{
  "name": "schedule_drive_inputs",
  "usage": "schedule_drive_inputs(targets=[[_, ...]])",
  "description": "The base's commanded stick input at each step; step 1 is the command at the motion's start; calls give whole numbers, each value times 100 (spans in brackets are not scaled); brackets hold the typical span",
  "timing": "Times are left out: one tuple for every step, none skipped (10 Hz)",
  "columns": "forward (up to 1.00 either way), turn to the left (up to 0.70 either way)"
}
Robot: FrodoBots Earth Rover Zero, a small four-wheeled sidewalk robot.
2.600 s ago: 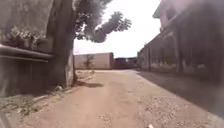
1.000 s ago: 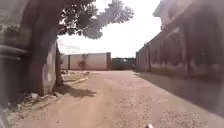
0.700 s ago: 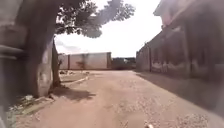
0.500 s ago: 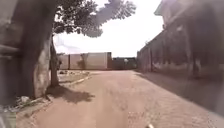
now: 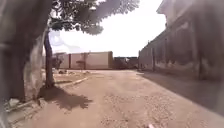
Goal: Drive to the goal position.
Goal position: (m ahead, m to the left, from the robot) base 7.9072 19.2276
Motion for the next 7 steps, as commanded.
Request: schedule_drive_inputs(targets=[[60, -15], [60, -15], [60, -15], [60, -15], [60, -15], [60, -15], [60, -15]])
